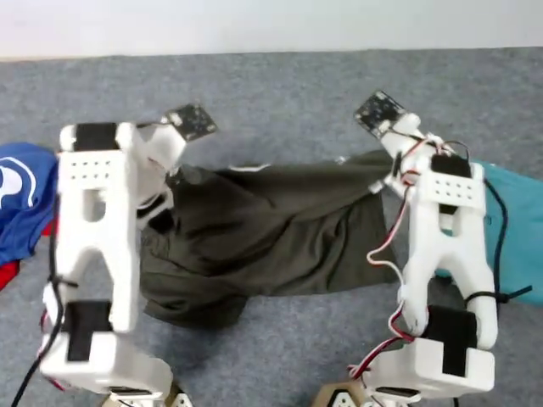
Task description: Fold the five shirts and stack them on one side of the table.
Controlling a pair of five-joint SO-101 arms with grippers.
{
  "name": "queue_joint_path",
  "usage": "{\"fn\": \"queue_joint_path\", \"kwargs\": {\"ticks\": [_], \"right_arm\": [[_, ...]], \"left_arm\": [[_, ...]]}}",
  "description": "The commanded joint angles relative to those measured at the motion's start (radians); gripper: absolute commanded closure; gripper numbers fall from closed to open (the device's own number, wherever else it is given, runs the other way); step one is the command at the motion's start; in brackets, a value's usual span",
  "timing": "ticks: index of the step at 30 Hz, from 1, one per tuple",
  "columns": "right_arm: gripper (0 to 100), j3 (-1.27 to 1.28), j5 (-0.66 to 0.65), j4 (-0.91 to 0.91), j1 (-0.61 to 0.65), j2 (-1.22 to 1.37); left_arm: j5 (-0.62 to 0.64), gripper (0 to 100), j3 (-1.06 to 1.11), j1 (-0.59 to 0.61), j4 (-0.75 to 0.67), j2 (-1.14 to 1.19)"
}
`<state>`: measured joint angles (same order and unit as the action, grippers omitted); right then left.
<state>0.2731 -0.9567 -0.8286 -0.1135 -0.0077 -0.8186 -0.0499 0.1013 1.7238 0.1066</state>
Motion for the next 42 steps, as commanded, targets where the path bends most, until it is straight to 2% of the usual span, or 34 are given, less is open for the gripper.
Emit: {"fn": "queue_joint_path", "kwargs": {"ticks": [1,5,12,16,20,22,27,31,34,42], "right_arm": [[98.8,-0.064,0.044,0.053,0.051,0.010],[98.8,-0.075,0.077,0.051,0.081,0.031],[98.9,-0.078,0.095,0.051,0.085,0.030],[98.9,-0.078,0.095,0.059,0.085,0.031],[98.9,-0.078,0.095,0.059,0.088,0.031],[98.9,-0.078,0.095,0.056,0.094,0.031],[98.9,-0.078,0.095,0.054,0.110,0.031],[98.9,-0.078,0.095,0.054,0.128,0.030],[98.9,-0.078,0.095,0.058,0.133,0.028],[98.9,-0.078,0.095,0.053,0.116,0.027]], "left_arm": [[0.011,85,-0.033,-0.037,-0.063,0.100],[0.091,85,-0.035,-0.048,-0.239,0.209],[0.149,85,-0.035,-0.052,-0.470,0.354],[0.183,86,-0.036,-0.054,-0.588,0.396],[0.284,86,-0.067,-0.034,-0.741,0.397],[0.321,86,-0.136,-0.018,-0.769,0.399],[0.362,86,-0.302,0.011,-0.766,0.405],[0.361,86,-0.328,0.031,-0.721,0.394],[0.348,86,-0.340,0.048,-0.605,0.376],[0.106,86,-0.337,0.023,-0.192,0.281]]}}
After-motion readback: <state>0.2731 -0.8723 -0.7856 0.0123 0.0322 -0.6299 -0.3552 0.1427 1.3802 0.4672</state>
